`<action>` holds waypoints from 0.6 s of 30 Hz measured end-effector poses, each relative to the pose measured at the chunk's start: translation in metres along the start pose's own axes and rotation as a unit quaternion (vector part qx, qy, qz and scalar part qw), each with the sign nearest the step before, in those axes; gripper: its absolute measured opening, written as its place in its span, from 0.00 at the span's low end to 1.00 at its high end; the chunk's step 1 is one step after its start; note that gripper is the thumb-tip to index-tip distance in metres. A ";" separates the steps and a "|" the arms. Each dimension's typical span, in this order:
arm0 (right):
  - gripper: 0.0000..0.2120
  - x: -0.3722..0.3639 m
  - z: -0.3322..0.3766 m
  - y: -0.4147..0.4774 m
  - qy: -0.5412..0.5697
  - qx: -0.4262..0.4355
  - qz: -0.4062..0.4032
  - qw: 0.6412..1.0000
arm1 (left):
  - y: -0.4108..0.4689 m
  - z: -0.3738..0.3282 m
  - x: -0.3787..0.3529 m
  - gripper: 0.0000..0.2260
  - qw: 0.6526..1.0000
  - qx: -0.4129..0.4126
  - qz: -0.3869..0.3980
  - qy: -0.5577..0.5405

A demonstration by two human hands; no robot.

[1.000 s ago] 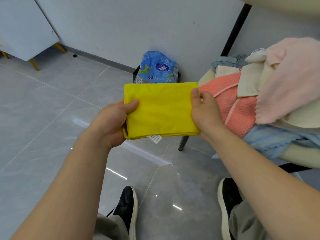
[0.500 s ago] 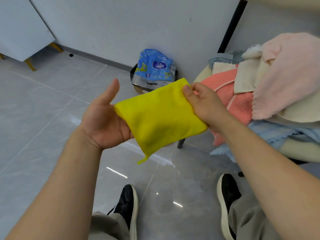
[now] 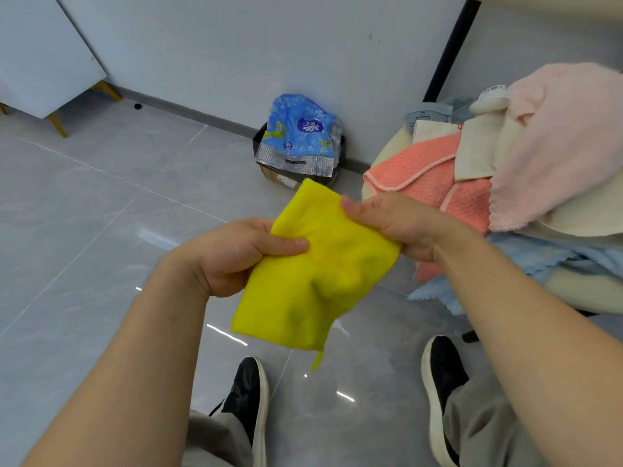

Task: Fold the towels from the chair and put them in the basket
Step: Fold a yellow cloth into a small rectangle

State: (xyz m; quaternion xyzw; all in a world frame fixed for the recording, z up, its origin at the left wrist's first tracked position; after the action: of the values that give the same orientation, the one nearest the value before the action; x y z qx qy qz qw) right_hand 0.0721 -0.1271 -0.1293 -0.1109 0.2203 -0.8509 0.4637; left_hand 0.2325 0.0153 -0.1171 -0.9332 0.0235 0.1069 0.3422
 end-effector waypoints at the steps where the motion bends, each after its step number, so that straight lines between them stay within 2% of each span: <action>1: 0.33 -0.002 0.000 -0.002 0.133 -0.011 0.043 0.990 | -0.002 -0.003 0.003 0.24 1.000 -0.019 -0.006 -0.023; 3: 0.35 -0.007 0.005 -0.002 0.335 0.018 0.109 0.936 | -0.006 -0.008 0.007 0.26 0.995 -0.062 -0.025 -0.070; 4: 0.36 -0.014 0.008 -0.003 0.382 0.033 0.143 0.912 | -0.007 -0.011 0.007 0.25 0.991 -0.085 -0.041 -0.090; 6: 0.38 -0.029 0.008 -0.002 0.403 0.041 0.180 0.896 | -0.008 -0.016 0.008 0.22 0.983 -0.119 -0.075 -0.119; 8: 0.36 -0.041 0.003 -0.001 0.392 0.027 0.184 0.901 | -0.008 -0.019 0.009 0.21 0.978 -0.128 -0.101 -0.128; 11: 0.25 -0.042 -0.005 0.003 0.360 -0.019 0.117 0.925 | -0.007 -0.017 0.013 0.23 0.979 -0.114 -0.135 -0.106; 15: 0.27 -0.029 -0.011 0.010 0.258 -0.056 0.036 0.964 | -0.005 -0.012 0.017 0.19 0.978 -0.077 -0.173 -0.081; 18: 0.24 -0.023 -0.014 0.010 0.223 -0.075 0.014 0.972 | -0.002 -0.008 0.018 0.16 0.980 -0.047 -0.176 -0.082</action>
State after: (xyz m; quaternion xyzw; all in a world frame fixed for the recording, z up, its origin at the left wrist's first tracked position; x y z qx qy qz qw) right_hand 0.0865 -0.1091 -0.1465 0.0504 0.3834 -0.8287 0.4045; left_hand 0.2519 0.0123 -0.1134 -0.9260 -0.1744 0.1220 0.3118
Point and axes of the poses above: each hand's wrist, its own y-axis towards the middle knuckle, its own x-axis out of the back of the hand, z = x × y, the point moved 4 cm from there along y, towards the middle knuckle, and after that the axes turned 3 degrees about y, right-handed, at the moved point
